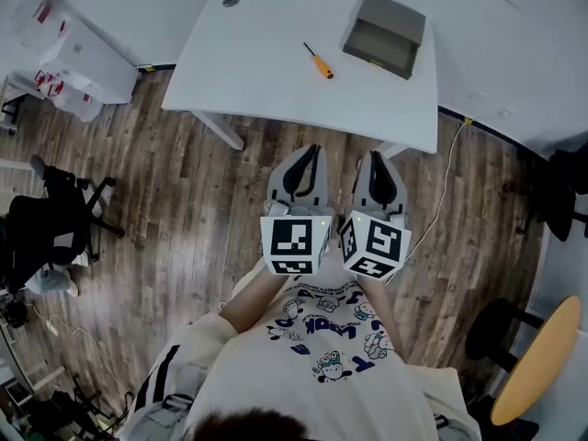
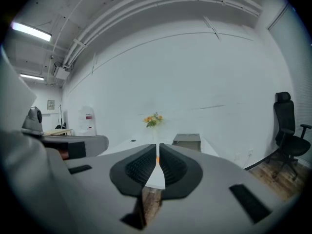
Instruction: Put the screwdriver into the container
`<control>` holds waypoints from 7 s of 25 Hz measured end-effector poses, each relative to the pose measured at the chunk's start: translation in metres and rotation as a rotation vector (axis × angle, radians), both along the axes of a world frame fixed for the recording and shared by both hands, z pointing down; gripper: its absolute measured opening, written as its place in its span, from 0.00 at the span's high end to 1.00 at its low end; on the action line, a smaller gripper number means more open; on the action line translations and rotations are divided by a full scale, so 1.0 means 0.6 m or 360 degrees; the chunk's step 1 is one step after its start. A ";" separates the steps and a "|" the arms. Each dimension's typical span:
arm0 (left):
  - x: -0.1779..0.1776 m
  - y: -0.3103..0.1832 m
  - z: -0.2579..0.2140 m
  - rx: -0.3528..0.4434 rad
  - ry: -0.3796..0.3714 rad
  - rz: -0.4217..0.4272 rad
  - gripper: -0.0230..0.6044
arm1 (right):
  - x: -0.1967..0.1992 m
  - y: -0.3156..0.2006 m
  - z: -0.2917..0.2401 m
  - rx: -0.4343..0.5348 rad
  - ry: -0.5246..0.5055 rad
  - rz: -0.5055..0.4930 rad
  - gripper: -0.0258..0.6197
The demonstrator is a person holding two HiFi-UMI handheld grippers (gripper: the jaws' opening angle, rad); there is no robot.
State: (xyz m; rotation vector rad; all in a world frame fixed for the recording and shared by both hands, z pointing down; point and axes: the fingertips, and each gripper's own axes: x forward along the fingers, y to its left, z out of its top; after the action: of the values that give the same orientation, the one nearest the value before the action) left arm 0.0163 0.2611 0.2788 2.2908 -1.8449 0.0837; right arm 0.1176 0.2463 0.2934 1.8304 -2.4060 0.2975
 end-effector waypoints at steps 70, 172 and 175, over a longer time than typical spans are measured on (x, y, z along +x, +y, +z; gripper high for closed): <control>-0.043 -0.375 0.040 -0.0140 0.0027 -0.0312 0.92 | -0.048 -0.406 0.054 -0.0201 0.0024 -0.0337 0.90; -0.201 -0.505 0.357 -0.0889 0.0243 -0.0558 0.93 | -0.238 -0.568 0.409 -0.1030 0.0551 -0.0802 0.77; -0.202 -0.503 0.362 -0.0900 0.0253 -0.0560 0.93 | -0.238 -0.568 0.410 -0.1021 0.0568 -0.0802 0.77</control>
State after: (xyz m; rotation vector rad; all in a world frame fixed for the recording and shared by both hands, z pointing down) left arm -0.1047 -0.0408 0.4962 1.5370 -1.8174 0.3144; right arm -0.0253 -0.0945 0.5394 0.8907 -2.0831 0.5507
